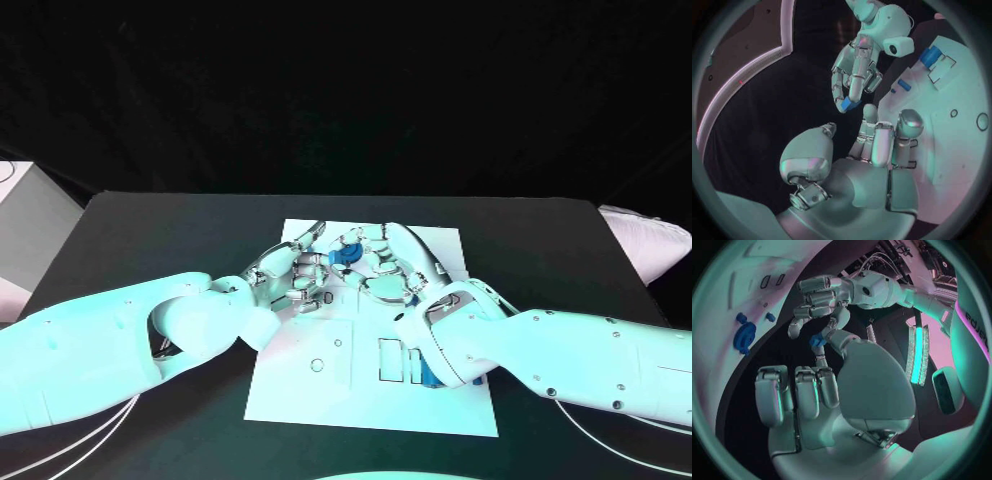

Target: Assemble the parts on the task board

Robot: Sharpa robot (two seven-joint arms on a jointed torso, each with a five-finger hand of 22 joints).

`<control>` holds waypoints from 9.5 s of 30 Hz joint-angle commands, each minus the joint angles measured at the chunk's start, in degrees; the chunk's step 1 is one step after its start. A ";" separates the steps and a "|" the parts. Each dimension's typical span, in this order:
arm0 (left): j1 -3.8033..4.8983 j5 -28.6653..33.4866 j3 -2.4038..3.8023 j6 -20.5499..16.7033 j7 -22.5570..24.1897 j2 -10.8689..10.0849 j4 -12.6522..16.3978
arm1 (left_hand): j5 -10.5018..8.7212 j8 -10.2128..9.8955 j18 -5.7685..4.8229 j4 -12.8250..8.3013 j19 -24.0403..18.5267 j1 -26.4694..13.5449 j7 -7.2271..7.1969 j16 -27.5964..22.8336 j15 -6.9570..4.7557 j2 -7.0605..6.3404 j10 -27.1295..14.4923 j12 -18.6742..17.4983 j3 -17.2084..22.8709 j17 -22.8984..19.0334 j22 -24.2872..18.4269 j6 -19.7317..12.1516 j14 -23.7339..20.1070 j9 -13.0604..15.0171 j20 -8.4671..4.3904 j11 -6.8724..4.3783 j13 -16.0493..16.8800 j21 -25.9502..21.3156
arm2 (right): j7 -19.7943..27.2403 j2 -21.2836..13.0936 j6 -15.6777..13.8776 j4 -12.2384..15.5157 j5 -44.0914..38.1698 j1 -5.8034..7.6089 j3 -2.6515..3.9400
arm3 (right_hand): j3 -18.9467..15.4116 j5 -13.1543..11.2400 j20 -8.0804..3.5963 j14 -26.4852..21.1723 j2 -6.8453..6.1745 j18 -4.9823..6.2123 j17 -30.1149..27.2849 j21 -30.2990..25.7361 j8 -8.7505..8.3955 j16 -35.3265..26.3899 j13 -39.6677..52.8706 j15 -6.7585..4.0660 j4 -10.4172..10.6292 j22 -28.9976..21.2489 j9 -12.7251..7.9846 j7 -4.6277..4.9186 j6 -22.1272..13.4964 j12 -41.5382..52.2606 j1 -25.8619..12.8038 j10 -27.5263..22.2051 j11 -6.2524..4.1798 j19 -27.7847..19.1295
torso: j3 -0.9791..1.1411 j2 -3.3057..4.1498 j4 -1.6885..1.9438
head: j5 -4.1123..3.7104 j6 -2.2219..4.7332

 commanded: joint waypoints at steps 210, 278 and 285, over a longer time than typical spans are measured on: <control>0.34 2.64 1.27 -7.51 12.38 -5.86 -0.82 | 0.11 2.50 0.02 -8.73 -2.37 34.09 0.27 -1.36 0.01 2.76 -5.67 -2.08 -14.34 -3.12 -3.94 -0.49 -1.38 -1.77 0.16 -0.06 -7.03 -0.47 | -24.86 5.19 8.18 -8.15 -26.67 -4.45 -0.50 | -0.07 -1.30 0.14 5.80 -1.91 -1.05 14.31 0.40 0.08 -0.02 12.16 0.33 -1.90 13.22 -0.27 0.60 -1.07 -0.41 -2.15 3.12 0.45 4.91 | -0.02 -0.04 0.00 | 0.21 -2.71; 0.34 2.29 1.26 -7.12 11.65 -5.85 -1.16 | 0.10 2.27 -0.12 -8.60 -1.81 34.07 0.35 -1.11 0.03 2.77 -5.55 -2.16 -14.40 -2.47 -3.28 -0.72 -0.97 -2.02 0.13 -0.01 -7.23 -0.17 | -25.94 5.05 8.59 -8.05 -26.72 -4.45 -0.51 | -3.12 -2.13 1.23 5.66 -4.11 -0.69 13.75 -1.14 -2.31 -0.23 8.88 1.49 -1.43 12.26 -1.84 1.98 -4.69 -4.49 -4.13 -0.19 1.75 4.24 | 0.02 -0.09 0.00 | 0.15 -3.55; 0.34 -0.36 1.26 -7.45 11.20 -5.78 -1.42 | 0.08 2.22 -0.15 -8.70 -1.68 34.17 0.36 -1.03 0.04 2.48 -5.53 -2.18 -14.52 -2.25 -3.15 -0.76 -0.84 -2.08 0.13 -0.01 -7.29 -0.10 | -24.62 4.25 4.96 -6.88 -25.74 -4.45 -0.50 | -24.65 -5.61 2.68 5.65 0.21 -0.74 13.81 -1.03 -6.95 -0.25 5.66 3.12 4.59 12.48 -4.38 4.02 -10.51 -7.65 2.81 -3.55 3.51 4.38 | 0.05 -0.20 -0.08 | 0.20 -3.22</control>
